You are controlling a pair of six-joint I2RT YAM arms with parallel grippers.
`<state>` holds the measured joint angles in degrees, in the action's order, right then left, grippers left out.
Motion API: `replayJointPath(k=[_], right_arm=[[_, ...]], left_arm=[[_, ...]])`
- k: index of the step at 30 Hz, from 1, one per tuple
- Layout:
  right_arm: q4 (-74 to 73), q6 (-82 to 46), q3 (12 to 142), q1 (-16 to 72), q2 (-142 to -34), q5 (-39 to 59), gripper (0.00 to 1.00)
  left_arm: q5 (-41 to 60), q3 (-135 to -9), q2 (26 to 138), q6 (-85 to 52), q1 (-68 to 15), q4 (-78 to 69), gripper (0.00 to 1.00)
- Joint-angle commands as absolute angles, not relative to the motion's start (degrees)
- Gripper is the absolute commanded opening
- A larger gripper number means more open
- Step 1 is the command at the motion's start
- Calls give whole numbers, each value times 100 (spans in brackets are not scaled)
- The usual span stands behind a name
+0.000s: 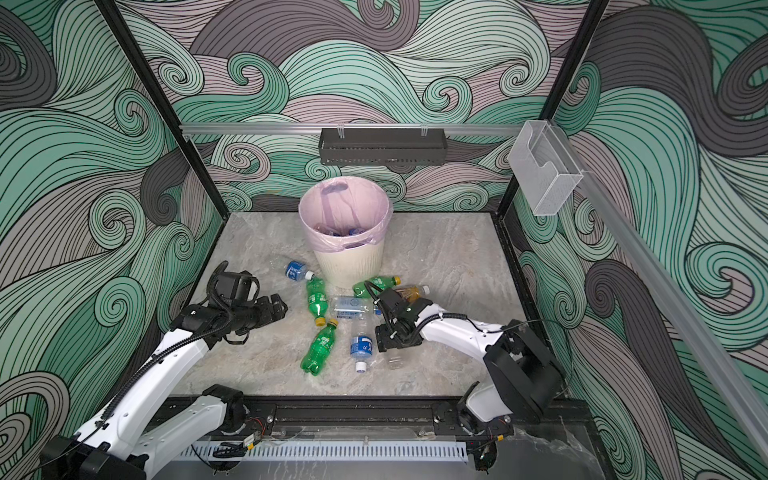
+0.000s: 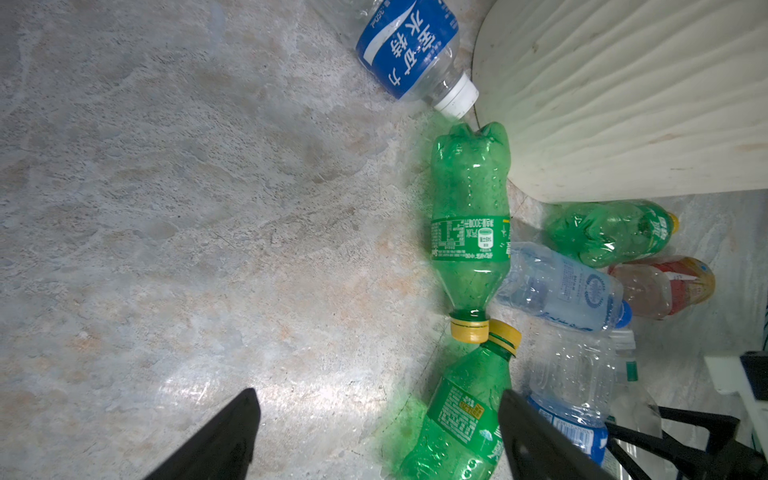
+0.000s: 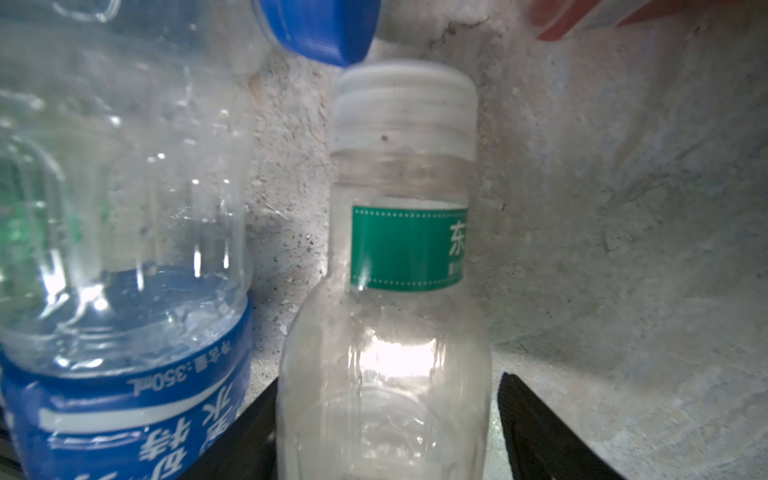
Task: Throw the plastic bottles in the bin
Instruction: 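Close right gripper on clear bottle with green label, then lift green-labelled clear bottle with right gripper, carry over bin and release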
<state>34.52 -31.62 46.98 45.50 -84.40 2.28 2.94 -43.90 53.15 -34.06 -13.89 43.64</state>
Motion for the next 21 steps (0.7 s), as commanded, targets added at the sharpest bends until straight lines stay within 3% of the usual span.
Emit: replayJointPath(k=[1,9,21], right_arm=[[3663,-3200,4856,4581,-8505,-35,74],[3883,-3087,5026,4596,-8474,-150,57],[3616,-3085,4807,4424,-7287,-8,49]], left_arm=[[150,-4386,5316,-3387,-1345,4351,92],[114,-4273,5234,-3401,-1345,4387,92],[278,-4254,5369,-3402,-1345,4155,92]])
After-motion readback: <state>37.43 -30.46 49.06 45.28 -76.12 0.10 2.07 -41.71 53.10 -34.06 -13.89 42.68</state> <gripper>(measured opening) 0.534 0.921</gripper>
